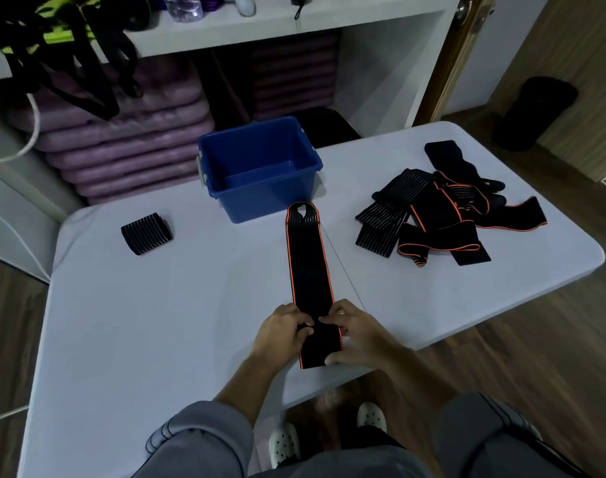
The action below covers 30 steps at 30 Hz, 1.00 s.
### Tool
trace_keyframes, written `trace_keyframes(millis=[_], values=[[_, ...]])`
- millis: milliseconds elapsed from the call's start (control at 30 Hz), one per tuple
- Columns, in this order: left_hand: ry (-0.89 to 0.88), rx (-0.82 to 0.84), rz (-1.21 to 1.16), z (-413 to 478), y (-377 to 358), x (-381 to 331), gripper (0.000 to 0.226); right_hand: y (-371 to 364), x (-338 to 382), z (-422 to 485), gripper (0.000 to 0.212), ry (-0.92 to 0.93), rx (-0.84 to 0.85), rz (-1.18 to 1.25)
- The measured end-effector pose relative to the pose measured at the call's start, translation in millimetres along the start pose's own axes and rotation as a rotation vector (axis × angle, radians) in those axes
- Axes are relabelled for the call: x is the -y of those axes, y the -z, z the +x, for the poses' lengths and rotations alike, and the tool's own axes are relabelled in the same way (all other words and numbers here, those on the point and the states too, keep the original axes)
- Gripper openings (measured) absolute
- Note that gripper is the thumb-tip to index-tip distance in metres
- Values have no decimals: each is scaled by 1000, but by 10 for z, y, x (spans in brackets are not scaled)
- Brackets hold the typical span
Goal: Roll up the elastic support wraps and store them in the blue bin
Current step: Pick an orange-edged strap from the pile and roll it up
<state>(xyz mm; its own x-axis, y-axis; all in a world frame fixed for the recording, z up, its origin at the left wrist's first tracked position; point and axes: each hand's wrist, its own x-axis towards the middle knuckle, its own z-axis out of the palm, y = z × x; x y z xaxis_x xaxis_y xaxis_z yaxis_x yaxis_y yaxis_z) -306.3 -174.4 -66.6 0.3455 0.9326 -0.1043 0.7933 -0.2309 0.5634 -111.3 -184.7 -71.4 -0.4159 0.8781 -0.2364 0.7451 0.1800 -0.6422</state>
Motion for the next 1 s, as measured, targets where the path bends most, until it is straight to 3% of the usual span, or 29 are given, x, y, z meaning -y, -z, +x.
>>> trace_keyframes(millis=[200,333,400,500,667,1000], values=[[-91,141,94,-95,80,23,72,62,-17,6,92,43,88,-132],[-132,170,234,-147,46,27,85,58,-8,-16,86,54,80,-155],[-132,171,241,-170,15,34,82,68,14,-31,75,61,52,-150],[-96,114,132,-170,11,-10,61,111,76,-25,49,41,2,-100],[106,146,-138,-34,77,-27,38,128,105,46,23,-74,-42,104],[392,-34,-424,183,-1,-98,20,64,111,292,22,-341,-140,230]])
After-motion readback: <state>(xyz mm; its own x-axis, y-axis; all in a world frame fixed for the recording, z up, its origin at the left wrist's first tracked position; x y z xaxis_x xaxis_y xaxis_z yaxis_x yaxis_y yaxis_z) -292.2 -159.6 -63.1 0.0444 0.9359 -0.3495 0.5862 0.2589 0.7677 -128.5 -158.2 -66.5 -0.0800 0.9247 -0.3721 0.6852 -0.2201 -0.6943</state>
